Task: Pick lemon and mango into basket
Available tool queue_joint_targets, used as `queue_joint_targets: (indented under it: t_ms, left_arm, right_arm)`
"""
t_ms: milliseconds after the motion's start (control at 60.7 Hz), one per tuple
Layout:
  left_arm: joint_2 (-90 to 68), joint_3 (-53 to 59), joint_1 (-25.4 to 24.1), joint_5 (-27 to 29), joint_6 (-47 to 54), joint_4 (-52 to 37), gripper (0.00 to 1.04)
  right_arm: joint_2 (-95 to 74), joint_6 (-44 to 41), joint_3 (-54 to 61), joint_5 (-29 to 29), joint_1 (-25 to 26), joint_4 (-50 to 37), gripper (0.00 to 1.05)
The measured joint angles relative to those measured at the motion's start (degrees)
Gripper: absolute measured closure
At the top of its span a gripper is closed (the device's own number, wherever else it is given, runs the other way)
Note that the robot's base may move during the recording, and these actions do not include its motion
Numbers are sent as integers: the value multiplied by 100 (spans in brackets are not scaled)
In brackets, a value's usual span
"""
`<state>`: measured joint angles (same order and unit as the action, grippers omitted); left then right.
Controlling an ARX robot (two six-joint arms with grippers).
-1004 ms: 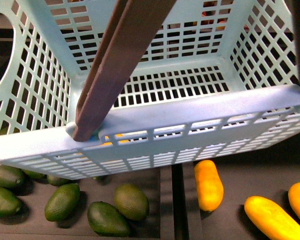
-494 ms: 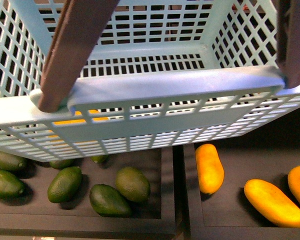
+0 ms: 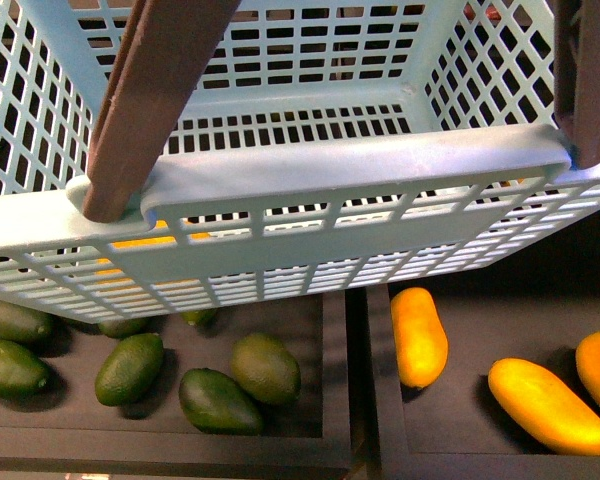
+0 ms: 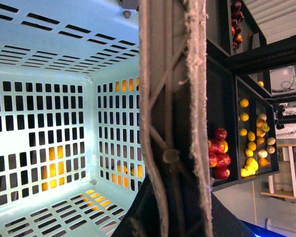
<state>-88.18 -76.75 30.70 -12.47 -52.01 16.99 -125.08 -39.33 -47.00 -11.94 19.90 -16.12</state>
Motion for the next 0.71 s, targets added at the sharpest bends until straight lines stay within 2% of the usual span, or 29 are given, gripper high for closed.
queue_joint_targets:
  t_ms: [428, 708]
  left_arm:
    - [0, 0, 0, -20, -9, 0, 100]
    - [0, 0, 0, -17, -9, 0, 100]
  right_arm:
    - [-570, -782, -179, -203, -24, 304, 9]
    - [-822, -890, -243, -162, -35, 299, 9]
